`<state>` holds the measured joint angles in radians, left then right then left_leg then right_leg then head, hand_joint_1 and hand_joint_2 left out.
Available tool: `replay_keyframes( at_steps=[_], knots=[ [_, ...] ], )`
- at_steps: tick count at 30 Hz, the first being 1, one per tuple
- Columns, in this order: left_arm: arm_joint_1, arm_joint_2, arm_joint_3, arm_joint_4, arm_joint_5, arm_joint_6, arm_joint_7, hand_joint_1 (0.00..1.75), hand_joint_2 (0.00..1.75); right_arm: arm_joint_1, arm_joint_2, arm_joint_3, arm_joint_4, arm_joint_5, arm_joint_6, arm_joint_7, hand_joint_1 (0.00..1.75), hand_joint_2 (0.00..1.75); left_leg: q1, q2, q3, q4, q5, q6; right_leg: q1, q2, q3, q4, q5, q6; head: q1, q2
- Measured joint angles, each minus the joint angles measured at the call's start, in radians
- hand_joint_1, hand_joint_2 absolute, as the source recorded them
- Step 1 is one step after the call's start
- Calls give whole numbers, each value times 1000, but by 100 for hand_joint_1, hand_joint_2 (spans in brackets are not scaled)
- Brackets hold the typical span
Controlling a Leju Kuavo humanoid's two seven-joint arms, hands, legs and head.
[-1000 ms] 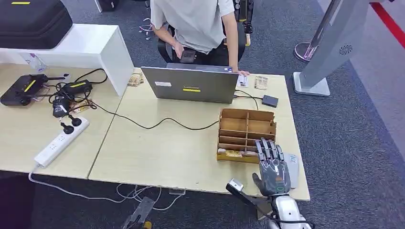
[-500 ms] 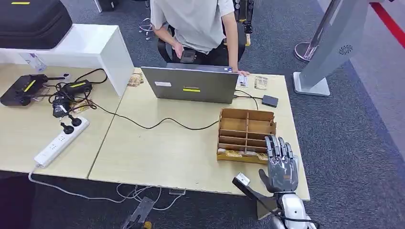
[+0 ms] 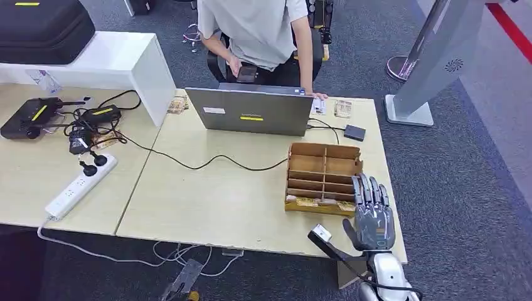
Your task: Pass the card to the sensor for recognition and then transmit it.
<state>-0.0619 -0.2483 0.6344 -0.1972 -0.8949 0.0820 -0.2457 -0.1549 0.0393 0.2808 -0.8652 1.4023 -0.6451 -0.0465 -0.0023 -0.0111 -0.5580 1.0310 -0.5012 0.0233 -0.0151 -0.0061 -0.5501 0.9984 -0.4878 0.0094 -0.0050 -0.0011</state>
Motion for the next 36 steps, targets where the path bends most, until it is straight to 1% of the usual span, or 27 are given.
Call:
replay_keyframes(
  at_steps=[7,25,26,27,28,36],
  knots=[
    [0,-3,2,0,-3,-2,-1,0,175,3,0,0,-3,-1,5,-20,0,175,0,0,0,0,0,0,0,0,0,0,0,0,0,0],
    [-2,2,7,0,-13,0,-1,0,175,4,14,15,2,-18,3,-21,0,175,0,0,0,0,0,0,0,0,0,0,0,0,0,0],
    [-2,2,7,0,-13,0,-1,0,175,4,14,15,3,-18,3,-21,148,175,0,0,0,0,0,0,0,0,0,0,0,0,0,0],
    [-3,2,8,0,-13,0,-1,0,175,3,14,15,4,-19,3,-21,148,175,0,0,0,0,0,0,0,0,0,0,0,0,0,0],
    [-3,2,8,0,-13,0,-1,0,175,4,14,15,5,-19,4,-21,175,175,0,0,0,0,0,0,0,0,0,0,0,0,0,0],
    [-5,2,10,0,-12,0,-3,0,175,4,17,15,5,-61,31,-39,175,175,0,0,0,0,0,0,0,0,0,0,0,0,0,0]
  ],
)
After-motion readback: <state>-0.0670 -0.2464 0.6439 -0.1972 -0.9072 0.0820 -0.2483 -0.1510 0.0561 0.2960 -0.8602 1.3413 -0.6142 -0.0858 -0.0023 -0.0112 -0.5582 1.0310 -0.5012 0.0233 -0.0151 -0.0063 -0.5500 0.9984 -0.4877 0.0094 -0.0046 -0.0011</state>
